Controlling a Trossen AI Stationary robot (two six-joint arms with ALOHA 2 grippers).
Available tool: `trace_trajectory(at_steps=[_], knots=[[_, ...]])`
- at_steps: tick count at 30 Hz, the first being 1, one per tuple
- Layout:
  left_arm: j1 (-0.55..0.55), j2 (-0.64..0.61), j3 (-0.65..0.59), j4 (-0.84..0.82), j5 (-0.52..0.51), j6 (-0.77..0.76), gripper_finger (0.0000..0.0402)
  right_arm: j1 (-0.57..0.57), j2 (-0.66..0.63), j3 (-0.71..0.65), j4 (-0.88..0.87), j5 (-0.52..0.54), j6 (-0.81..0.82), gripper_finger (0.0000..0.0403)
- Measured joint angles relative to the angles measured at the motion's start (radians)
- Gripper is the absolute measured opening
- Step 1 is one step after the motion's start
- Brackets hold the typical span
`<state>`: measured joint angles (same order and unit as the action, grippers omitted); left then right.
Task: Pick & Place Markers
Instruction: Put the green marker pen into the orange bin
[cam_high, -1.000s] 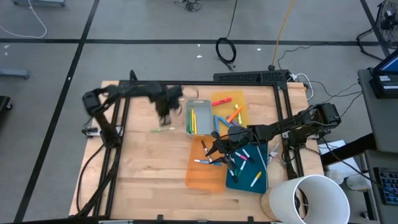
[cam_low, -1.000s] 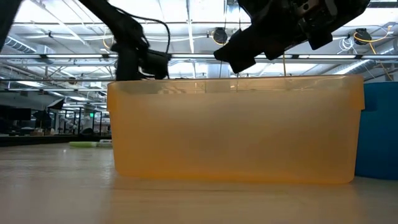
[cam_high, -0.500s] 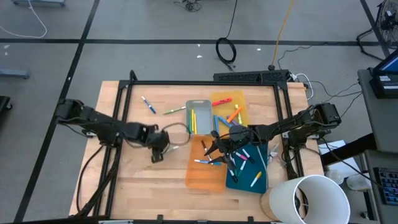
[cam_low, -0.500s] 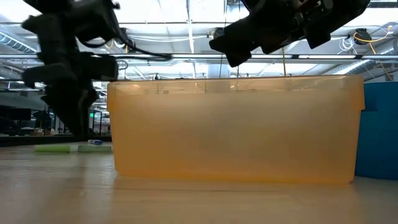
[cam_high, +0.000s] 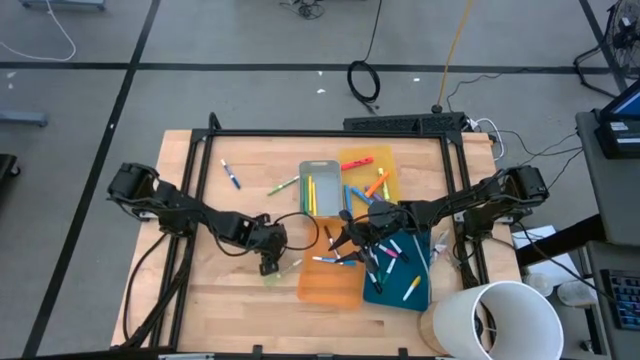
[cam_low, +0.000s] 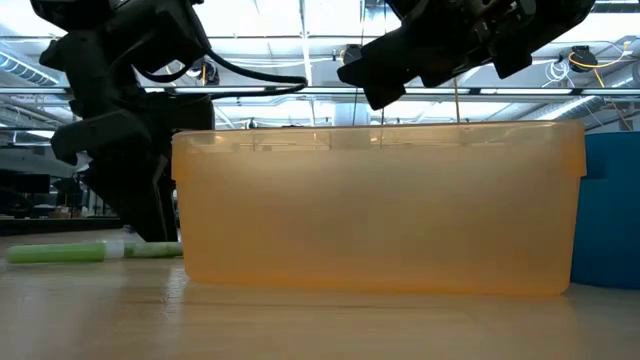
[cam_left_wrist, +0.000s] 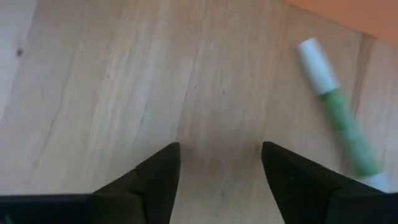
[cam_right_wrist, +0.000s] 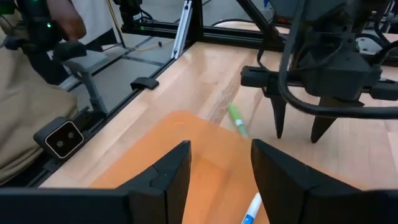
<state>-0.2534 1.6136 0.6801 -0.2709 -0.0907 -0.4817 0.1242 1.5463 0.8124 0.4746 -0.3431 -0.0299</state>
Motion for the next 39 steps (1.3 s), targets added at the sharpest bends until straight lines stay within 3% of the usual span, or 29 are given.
trace_trajectory(at_steps=[7, 12, 17, 27, 30, 39], knots=[[-0.001, -0.102, -0.003, -0.022, 0.099, 0.027, 0.0209, 0.000, 0.000, 0.000, -0.001, 0.000, 0.010, 0.0157], [-0.067, -0.183, -0.001, -0.019, 0.173, 0.009, 0.0191, 0.000, 0.000, 0.000, 0.009, 0.000, 0.010, 0.0158], [-0.152, -0.183, 0.045, -0.061, 0.117, -0.044, 0.0187, 0.000, 0.000, 0.000, 0.011, 0.000, 0.010, 0.0157], [-0.237, -0.004, 0.311, -0.146, 0.015, 0.046, 0.0186, 0.000, 0.000, 0.000, 0.022, 0.001, 0.011, 0.0157], [-0.239, 0.039, 0.341, -0.140, 0.059, 0.125, 0.0186, 0.000, 0.000, 0.000, 0.021, 0.001, 0.011, 0.0158], [-0.184, 0.139, 0.338, -0.027, 0.337, 0.351, 0.0186, 0.001, 0.000, 0.000, 0.013, 0.001, 0.009, 0.0157]])
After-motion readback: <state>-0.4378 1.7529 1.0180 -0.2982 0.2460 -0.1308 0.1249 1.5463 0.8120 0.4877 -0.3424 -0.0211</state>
